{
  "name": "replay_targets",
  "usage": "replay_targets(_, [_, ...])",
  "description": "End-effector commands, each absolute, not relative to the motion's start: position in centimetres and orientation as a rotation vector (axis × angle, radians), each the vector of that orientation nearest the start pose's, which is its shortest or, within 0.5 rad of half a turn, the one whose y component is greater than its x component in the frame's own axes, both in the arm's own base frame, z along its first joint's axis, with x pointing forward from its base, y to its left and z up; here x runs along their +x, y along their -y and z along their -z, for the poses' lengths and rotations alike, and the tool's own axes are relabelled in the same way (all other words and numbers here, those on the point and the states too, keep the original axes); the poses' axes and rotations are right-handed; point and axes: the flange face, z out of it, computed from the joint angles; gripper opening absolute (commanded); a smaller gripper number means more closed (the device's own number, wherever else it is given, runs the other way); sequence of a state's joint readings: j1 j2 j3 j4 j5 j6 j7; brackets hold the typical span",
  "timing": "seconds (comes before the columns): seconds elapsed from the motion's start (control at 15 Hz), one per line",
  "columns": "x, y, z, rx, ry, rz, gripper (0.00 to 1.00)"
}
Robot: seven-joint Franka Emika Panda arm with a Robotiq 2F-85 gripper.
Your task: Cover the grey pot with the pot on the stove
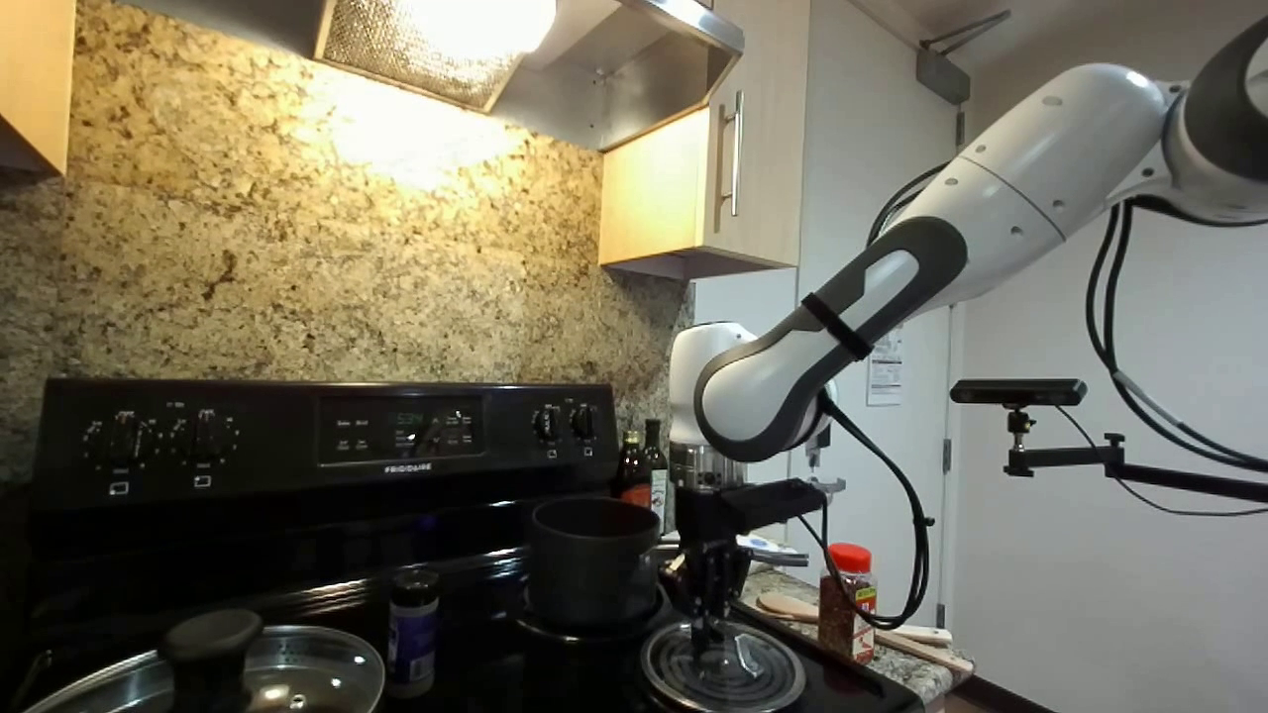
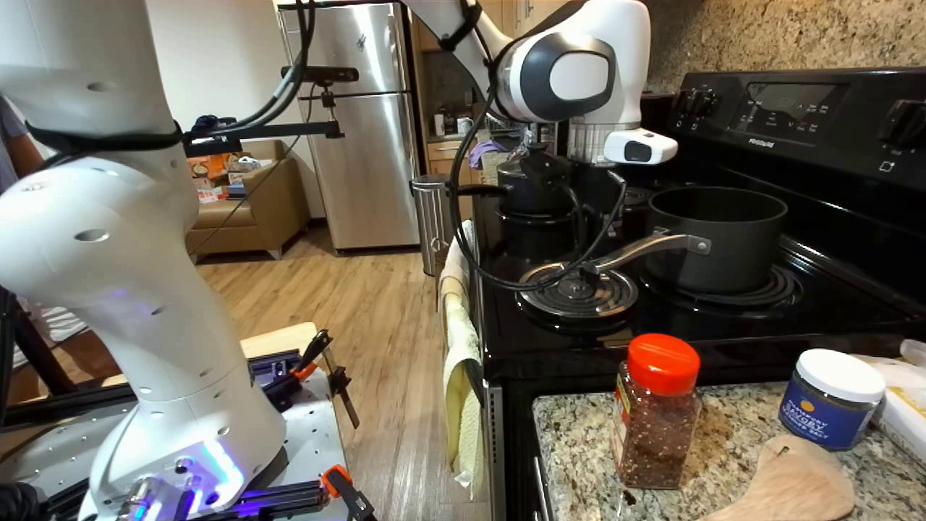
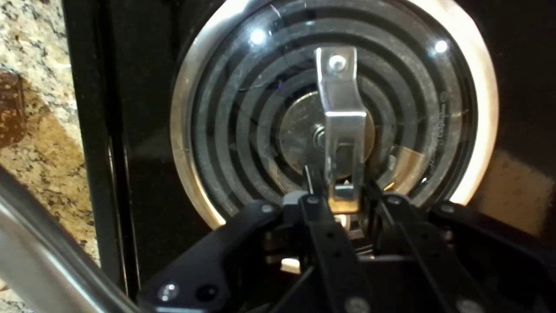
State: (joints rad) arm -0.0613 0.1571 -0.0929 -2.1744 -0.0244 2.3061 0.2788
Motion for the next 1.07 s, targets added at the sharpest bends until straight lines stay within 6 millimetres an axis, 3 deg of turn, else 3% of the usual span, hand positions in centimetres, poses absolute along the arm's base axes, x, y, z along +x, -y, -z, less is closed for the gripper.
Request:
replay_targets(0.0, [54.6,8.6,-32.0,-3.087,-0.63,-0.063,0.05])
replay_targets(0.2, [54.2,8.5,-33.0,-3.087,-0.617,-0.063,0.05])
replay_targets(0.6, [53.0,6.4,-37.2,-3.094,-0.484,-0.1,0.05])
replay_targets(1.0, [54.4,3.3,-42.6,-3.144,-0.372,0.037,0.05])
